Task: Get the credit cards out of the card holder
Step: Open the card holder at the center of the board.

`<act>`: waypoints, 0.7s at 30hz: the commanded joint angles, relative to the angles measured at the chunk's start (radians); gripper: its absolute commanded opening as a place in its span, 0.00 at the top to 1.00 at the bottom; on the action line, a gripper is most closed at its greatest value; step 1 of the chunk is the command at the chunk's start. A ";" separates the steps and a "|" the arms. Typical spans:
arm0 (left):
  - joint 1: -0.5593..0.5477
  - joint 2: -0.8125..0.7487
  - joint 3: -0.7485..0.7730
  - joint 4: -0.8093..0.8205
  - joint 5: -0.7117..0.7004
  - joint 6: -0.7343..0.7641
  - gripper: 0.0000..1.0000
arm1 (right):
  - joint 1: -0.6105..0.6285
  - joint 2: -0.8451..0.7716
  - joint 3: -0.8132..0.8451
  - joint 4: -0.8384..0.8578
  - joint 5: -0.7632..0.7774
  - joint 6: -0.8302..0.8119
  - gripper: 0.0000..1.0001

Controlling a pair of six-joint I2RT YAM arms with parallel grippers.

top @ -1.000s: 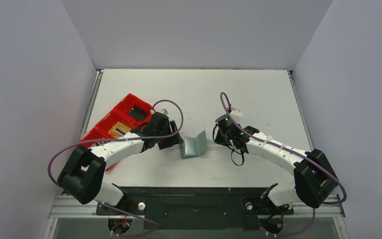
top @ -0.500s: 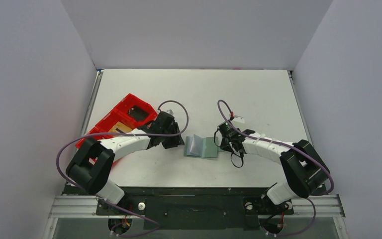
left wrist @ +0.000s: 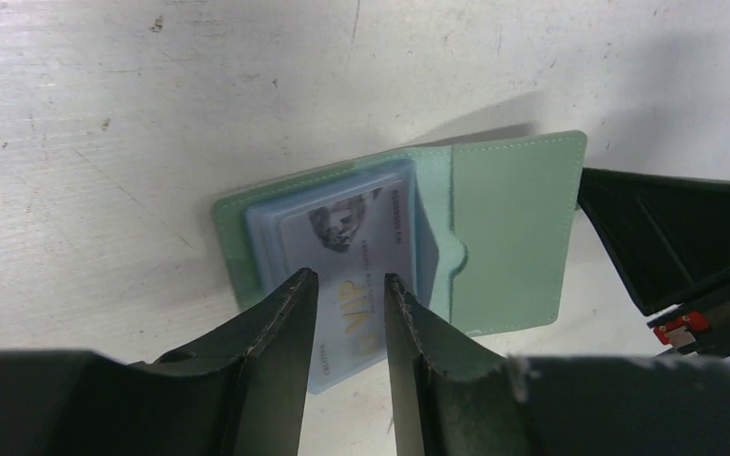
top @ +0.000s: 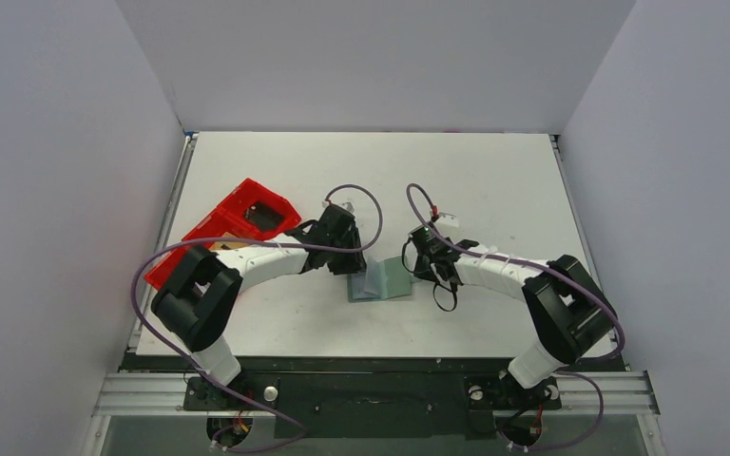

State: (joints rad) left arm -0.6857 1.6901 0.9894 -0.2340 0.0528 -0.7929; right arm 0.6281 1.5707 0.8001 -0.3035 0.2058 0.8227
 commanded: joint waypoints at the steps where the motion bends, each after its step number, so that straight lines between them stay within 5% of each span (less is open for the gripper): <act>1: -0.016 0.001 0.060 -0.009 -0.005 0.023 0.71 | 0.000 0.062 0.035 0.014 -0.013 -0.017 1.00; 7: -0.042 0.023 0.102 -0.025 0.001 0.029 0.72 | -0.003 0.050 0.059 0.017 -0.035 -0.039 1.00; 12: -0.067 0.058 0.136 -0.025 0.005 0.021 0.72 | -0.005 -0.034 0.069 0.010 -0.066 -0.045 0.63; 14: -0.074 0.070 0.144 -0.017 0.007 0.015 0.72 | -0.005 -0.077 0.075 -0.012 -0.069 -0.044 0.55; 21: -0.106 0.141 0.193 0.002 0.042 -0.005 0.72 | -0.019 -0.268 0.073 -0.110 -0.029 -0.041 0.48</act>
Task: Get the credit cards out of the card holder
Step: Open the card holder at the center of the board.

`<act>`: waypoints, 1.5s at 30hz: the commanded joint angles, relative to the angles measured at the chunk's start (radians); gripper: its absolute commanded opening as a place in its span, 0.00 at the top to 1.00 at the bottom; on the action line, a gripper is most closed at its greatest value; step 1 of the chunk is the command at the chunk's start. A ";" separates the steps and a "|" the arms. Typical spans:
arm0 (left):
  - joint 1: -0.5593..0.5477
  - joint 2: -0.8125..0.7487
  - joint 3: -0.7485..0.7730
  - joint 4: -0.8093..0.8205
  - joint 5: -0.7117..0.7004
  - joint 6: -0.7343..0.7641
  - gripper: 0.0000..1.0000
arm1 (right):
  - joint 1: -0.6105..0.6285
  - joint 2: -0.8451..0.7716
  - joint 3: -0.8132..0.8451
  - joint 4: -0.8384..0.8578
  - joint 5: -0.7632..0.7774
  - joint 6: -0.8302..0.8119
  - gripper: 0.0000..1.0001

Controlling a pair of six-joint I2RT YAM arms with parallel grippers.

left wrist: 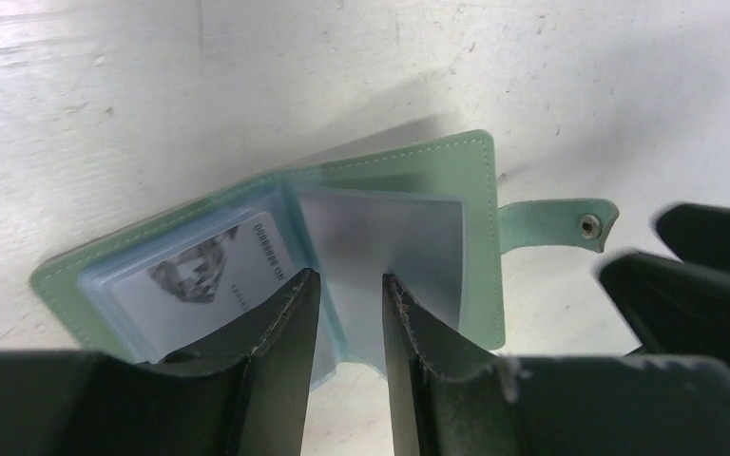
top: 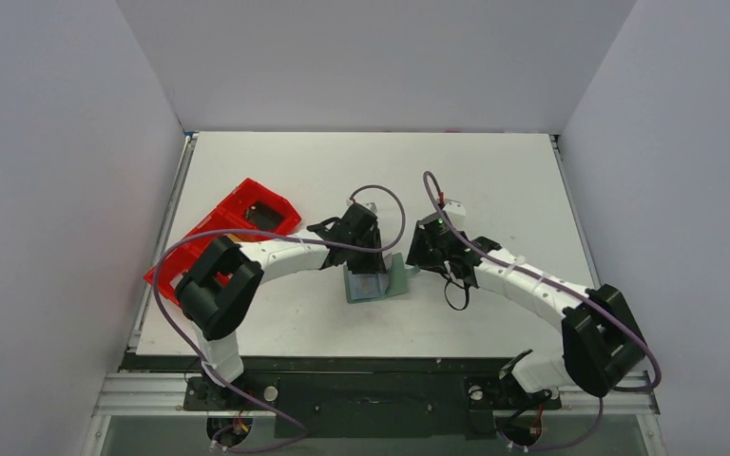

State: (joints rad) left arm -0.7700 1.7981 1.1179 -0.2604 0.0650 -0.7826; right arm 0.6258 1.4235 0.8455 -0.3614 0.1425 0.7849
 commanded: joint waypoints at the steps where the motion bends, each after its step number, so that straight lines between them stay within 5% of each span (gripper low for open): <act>1: -0.025 0.039 0.075 0.030 0.032 -0.016 0.72 | -0.020 -0.137 0.020 -0.058 0.037 -0.003 0.48; 12: -0.061 0.151 0.104 0.060 0.042 -0.045 0.73 | -0.036 -0.261 -0.051 -0.069 0.005 0.004 0.49; 22: -0.046 0.003 0.090 0.009 -0.001 -0.005 0.71 | -0.036 -0.235 -0.044 0.037 -0.186 0.035 0.54; 36: 0.085 -0.217 -0.073 -0.026 -0.007 0.017 0.69 | 0.047 -0.027 0.058 0.168 -0.325 0.119 0.61; 45: 0.097 -0.183 -0.122 -0.001 0.008 0.032 0.75 | 0.044 0.140 0.044 0.275 -0.364 0.126 0.66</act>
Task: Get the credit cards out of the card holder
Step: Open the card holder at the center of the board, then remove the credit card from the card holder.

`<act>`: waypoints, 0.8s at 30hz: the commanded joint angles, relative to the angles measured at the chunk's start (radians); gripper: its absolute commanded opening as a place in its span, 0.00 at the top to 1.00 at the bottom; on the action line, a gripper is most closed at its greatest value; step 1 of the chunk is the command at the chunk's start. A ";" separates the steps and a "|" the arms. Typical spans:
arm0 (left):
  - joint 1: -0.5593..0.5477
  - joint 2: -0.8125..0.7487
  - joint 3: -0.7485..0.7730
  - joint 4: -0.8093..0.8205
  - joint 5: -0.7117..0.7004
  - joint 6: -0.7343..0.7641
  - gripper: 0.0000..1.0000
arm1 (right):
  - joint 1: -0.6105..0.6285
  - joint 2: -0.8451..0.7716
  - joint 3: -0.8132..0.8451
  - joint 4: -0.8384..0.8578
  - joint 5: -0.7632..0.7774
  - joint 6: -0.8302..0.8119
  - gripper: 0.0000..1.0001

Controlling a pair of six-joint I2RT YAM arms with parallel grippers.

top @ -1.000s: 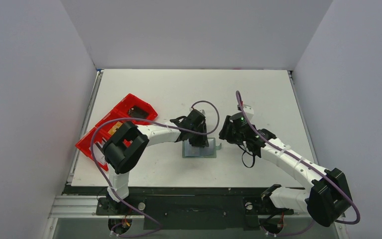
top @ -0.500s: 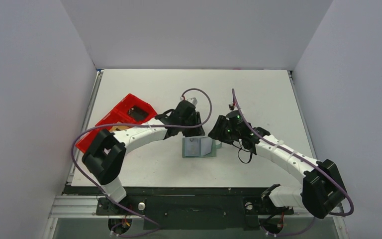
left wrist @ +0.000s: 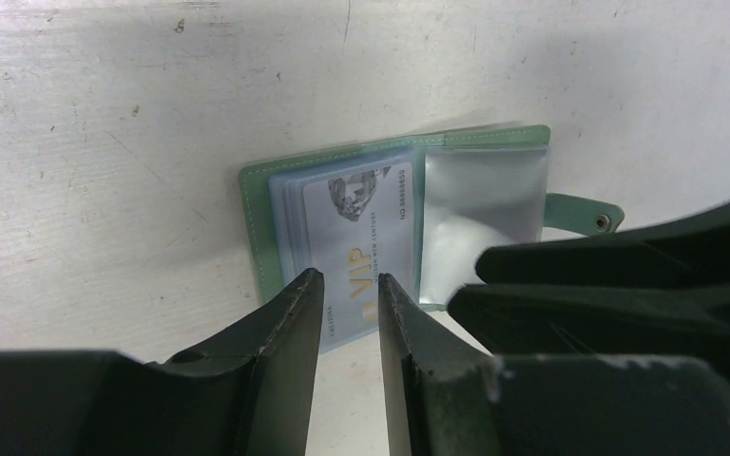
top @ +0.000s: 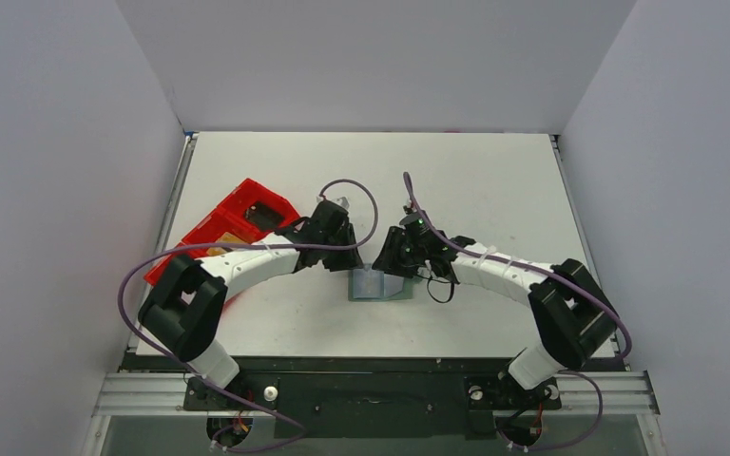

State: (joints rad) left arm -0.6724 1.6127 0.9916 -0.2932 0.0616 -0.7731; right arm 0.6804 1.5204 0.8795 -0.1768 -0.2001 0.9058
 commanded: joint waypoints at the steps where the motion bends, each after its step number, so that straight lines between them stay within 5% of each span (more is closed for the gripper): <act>1: -0.001 0.012 0.004 0.033 0.013 0.023 0.76 | -0.012 0.066 0.003 0.113 -0.027 0.001 0.66; 24: -0.036 0.118 0.008 0.062 0.000 0.001 0.89 | -0.040 0.214 -0.118 0.396 -0.154 0.065 0.67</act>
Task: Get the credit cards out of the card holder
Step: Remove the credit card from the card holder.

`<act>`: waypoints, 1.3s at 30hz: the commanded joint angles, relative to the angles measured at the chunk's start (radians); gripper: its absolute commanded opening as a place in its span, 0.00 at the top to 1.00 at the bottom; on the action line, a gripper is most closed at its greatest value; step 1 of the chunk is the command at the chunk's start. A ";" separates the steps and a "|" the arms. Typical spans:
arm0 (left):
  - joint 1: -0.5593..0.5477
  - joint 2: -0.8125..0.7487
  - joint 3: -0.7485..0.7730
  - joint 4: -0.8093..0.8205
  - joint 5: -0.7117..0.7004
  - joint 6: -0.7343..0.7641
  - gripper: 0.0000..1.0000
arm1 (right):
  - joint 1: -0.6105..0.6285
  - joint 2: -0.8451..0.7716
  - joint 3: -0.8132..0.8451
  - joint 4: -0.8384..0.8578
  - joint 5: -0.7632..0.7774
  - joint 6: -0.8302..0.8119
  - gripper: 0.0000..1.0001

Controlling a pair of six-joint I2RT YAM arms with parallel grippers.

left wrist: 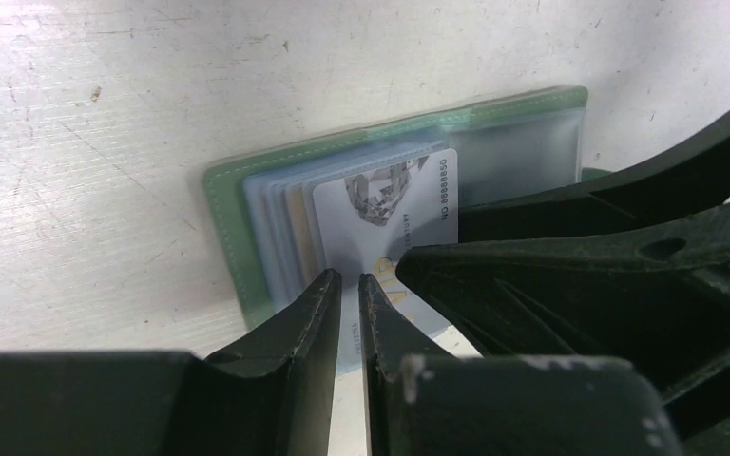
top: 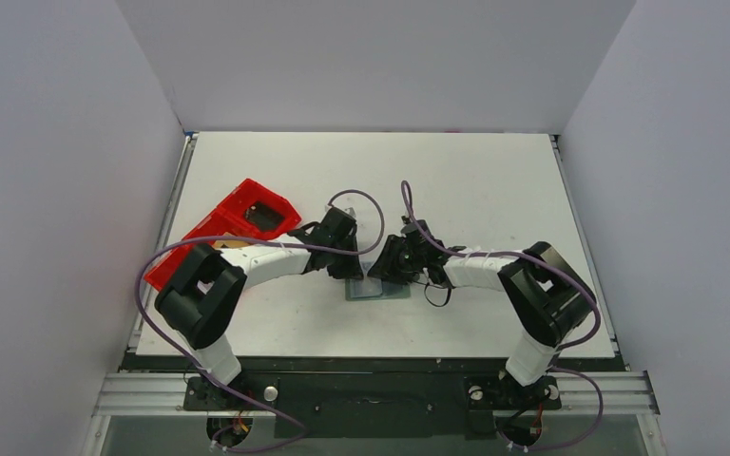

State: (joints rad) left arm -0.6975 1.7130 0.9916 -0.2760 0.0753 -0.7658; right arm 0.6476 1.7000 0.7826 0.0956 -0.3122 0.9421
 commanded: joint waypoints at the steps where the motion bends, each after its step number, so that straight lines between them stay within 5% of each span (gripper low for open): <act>1: -0.014 0.021 0.010 0.044 -0.016 -0.007 0.90 | -0.007 0.039 -0.023 0.135 -0.053 0.039 0.66; 12: -0.017 0.047 -0.005 0.009 -0.066 -0.035 0.93 | -0.045 0.031 -0.079 0.237 -0.103 0.068 0.66; 20: -0.016 0.046 -0.036 0.007 -0.067 -0.041 1.00 | -0.112 0.069 -0.181 0.514 -0.222 0.188 0.65; 26: -0.016 0.041 -0.037 0.004 -0.091 -0.043 1.00 | -0.137 0.131 -0.251 0.781 -0.275 0.318 0.69; 39: -0.016 0.038 -0.031 0.007 -0.085 -0.041 1.00 | -0.153 0.218 -0.294 0.970 -0.288 0.428 0.90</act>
State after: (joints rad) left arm -0.7116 1.7321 0.9859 -0.2291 0.0299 -0.8192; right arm 0.5022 1.9060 0.4973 0.9104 -0.5873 1.3273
